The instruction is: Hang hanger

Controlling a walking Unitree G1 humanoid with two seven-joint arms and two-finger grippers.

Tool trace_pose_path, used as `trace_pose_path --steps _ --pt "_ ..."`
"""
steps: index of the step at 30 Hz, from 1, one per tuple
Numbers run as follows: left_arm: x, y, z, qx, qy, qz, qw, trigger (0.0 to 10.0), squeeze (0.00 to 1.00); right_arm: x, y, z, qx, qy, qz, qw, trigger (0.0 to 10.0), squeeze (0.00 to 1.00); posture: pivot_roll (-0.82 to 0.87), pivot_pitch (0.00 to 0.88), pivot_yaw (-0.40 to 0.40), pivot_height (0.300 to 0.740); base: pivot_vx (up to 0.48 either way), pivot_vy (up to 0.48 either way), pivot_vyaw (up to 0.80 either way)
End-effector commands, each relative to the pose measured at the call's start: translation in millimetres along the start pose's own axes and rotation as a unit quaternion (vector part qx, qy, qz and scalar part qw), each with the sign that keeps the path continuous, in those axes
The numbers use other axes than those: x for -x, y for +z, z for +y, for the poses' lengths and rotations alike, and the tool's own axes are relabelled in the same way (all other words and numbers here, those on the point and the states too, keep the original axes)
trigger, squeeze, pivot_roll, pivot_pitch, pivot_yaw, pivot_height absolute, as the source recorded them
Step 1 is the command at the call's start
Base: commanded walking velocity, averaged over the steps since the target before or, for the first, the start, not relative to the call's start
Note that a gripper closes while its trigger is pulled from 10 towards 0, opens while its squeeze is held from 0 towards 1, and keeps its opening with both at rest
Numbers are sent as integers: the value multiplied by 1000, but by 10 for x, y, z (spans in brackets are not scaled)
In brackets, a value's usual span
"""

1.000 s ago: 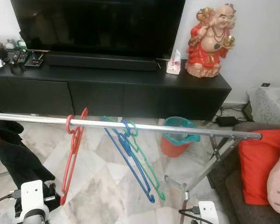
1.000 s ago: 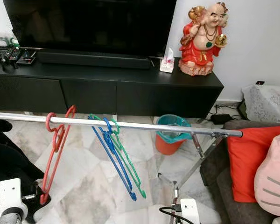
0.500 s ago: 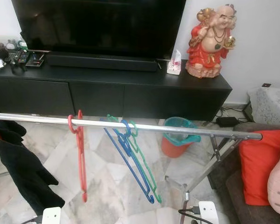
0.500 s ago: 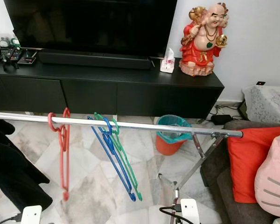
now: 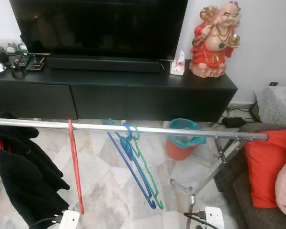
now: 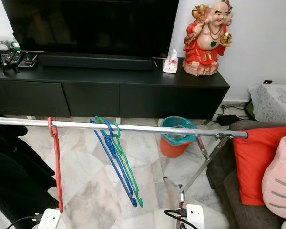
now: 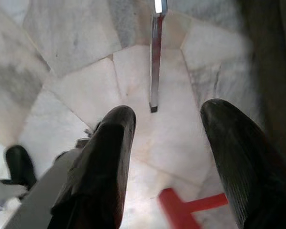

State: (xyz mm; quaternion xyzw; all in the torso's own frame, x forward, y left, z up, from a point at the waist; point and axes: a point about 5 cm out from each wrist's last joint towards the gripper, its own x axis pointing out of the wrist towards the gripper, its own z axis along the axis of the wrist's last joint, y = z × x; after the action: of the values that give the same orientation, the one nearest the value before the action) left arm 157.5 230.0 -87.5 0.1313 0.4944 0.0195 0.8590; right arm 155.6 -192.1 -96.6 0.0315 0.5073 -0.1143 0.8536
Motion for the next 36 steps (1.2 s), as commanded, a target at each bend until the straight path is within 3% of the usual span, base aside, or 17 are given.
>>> trace_pose_path --steps 1,6,17,36 --pt "9 -70 24 -9 -1 14 1000 10000 0 4 -35 -17 -23 -10 4 1000 10000 0 -3 0 -43 740 0 0 0" --pt "21 -125 106 -17 4 23 1000 10000 0 7 -47 30 -18 -6 5 1000 10000 0 -23 0 -19 740 0 0 0" --pt "2 -53 -5 22 13 15 1000 10000 0 5 -34 39 8 0 4 1000 10000 0 -8 0 -35 740 0 0 0" --pt "0 -44 26 10 10 18 1000 10000 0 9 -55 35 22 -3 2 1000 10000 0 -24 0 -19 740 0 0 0"
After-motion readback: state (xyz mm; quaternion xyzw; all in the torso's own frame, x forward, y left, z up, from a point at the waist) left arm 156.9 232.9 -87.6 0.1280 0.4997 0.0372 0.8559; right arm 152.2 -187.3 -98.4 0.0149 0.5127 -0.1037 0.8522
